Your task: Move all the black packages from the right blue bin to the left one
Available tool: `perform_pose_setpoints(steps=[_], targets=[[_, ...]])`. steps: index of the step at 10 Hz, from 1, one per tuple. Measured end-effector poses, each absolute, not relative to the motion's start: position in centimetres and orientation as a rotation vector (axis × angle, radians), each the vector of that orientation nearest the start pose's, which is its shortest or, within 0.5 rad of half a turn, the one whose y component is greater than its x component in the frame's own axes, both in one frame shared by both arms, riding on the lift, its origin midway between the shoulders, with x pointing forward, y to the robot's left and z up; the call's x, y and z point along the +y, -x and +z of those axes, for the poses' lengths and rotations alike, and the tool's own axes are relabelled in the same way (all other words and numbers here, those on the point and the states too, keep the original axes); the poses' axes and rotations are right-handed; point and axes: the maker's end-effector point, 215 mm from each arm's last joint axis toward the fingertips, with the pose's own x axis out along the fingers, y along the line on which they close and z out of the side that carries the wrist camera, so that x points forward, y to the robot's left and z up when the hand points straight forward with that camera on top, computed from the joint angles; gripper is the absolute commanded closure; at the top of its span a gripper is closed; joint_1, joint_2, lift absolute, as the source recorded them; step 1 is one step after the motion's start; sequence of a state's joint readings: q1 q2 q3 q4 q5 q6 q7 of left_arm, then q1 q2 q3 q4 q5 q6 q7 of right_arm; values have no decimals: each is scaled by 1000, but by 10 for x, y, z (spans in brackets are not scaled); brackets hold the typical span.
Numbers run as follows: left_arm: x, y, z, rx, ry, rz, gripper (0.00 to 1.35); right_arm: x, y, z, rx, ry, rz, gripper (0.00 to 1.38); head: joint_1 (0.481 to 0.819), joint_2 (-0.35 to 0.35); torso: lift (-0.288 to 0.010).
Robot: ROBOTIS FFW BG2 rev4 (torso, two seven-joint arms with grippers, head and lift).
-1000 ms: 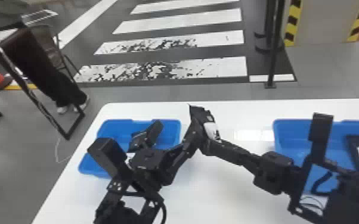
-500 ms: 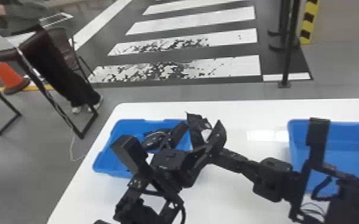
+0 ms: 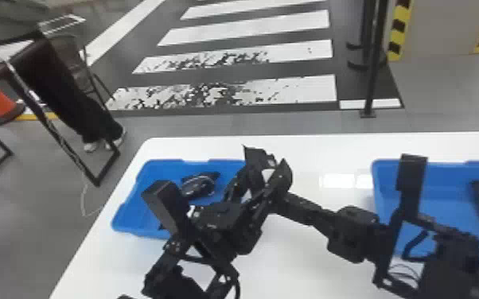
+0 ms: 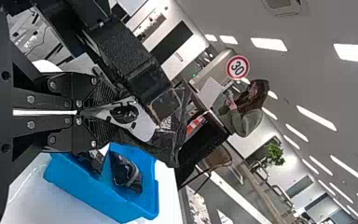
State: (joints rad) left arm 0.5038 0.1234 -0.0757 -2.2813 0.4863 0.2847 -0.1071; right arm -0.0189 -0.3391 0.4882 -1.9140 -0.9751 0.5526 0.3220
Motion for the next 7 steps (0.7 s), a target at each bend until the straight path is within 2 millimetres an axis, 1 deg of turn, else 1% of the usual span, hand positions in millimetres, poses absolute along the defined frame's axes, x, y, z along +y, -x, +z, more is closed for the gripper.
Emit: perform_pose_setpoints(steps=[2, 5, 6, 7], targets=[[144, -435, -275, 60, 390, -311, 1210, 83, -403, -308, 437, -606, 1094, 1130, 695, 297, -132], [150, -437, -267, 27, 358, -297, 1210, 82, -411, -302, 410, -614, 1084, 1122, 695, 302, -132], [152, -441, -266, 20, 340, -291, 1210, 81, -415, -301, 402, -619, 1078, 852, 695, 299, -132], [163, -451, -272, 11, 302, -261, 1210, 79, -420, -300, 389, -623, 1070, 403, 695, 302, -132]])
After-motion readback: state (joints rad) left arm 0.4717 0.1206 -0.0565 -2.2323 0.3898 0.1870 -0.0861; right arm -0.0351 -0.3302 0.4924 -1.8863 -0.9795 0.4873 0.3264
